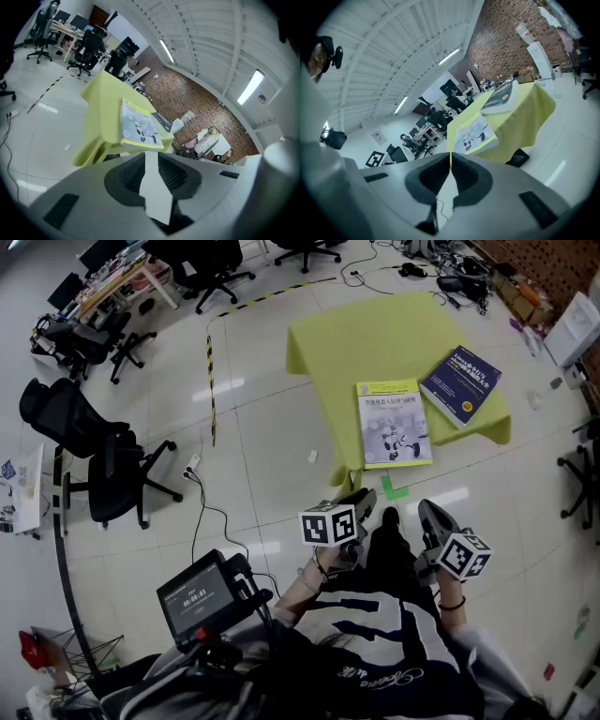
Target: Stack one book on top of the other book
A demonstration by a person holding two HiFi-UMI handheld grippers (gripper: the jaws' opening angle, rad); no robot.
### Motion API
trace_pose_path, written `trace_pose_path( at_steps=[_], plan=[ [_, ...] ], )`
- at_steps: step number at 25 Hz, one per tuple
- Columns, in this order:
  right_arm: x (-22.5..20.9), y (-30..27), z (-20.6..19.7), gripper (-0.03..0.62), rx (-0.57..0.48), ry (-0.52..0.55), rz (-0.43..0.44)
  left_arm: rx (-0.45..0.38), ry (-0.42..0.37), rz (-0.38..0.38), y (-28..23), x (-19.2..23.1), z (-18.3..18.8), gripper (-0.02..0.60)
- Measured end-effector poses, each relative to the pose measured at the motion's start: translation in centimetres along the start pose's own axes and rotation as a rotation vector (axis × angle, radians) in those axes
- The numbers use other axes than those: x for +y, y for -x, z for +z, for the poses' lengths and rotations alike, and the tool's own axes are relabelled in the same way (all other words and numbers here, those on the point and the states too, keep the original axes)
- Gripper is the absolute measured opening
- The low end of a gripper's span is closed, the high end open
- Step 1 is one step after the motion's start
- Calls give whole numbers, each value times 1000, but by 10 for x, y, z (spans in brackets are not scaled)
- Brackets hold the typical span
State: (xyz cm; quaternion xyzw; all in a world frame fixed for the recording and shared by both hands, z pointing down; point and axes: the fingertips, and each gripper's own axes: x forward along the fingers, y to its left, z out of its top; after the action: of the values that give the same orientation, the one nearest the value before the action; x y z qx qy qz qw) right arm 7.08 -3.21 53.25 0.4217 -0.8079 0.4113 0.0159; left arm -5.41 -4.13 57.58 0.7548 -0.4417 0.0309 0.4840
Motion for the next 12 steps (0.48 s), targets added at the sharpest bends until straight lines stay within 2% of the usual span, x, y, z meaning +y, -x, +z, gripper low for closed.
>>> trace_pose_path(
  at_steps=[2, 5, 9, 12],
  plan=[
    [-13, -12, 9, 54, 23, 2, 12, -8, 28, 8, -13, 6, 11, 121],
    [-39, -31, 26, 91, 70, 15, 17, -12, 85, 31, -34, 16, 23, 153],
    [-78, -61, 41, 182, 172, 18, 30, -30, 270, 78, -58, 36, 25, 193],
    [-113, -80, 48, 220, 243, -8, 27, -38, 330, 106, -71, 41, 26, 196]
  ],
)
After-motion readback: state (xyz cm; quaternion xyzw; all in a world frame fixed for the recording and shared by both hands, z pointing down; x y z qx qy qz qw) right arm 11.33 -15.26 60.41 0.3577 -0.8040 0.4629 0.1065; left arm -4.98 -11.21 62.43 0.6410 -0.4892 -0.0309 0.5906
